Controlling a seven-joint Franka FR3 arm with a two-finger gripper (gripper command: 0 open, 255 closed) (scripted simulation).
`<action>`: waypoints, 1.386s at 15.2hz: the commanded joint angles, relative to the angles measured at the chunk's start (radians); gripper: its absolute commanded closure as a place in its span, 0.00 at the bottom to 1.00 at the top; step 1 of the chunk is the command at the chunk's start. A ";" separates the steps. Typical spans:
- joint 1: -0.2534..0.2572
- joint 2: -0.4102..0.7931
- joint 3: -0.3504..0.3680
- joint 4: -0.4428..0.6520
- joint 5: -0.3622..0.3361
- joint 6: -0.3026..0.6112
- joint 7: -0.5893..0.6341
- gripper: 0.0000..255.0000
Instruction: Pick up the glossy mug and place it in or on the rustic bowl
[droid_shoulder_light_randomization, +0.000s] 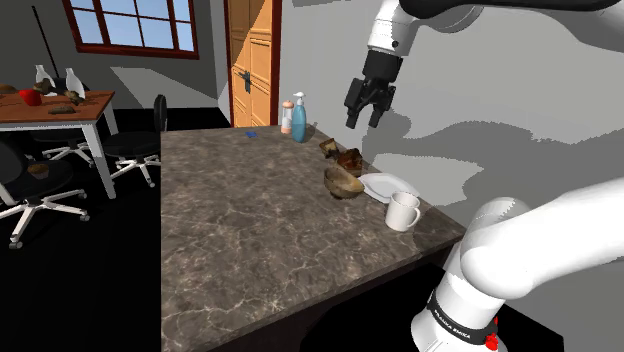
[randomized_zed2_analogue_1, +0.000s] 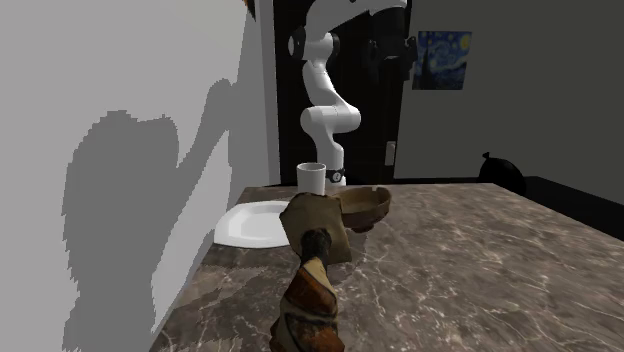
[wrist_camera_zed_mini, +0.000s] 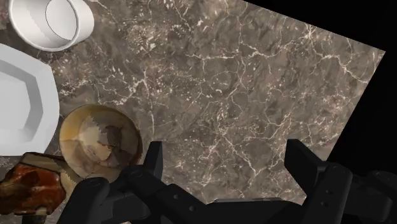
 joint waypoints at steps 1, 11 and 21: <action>0.000 0.000 0.000 0.000 0.000 0.000 0.000 0.00; -0.076 -0.111 -0.156 -0.270 -0.135 0.128 -0.194 0.00; -0.188 -0.089 -0.362 -0.437 -0.318 0.300 -0.404 0.00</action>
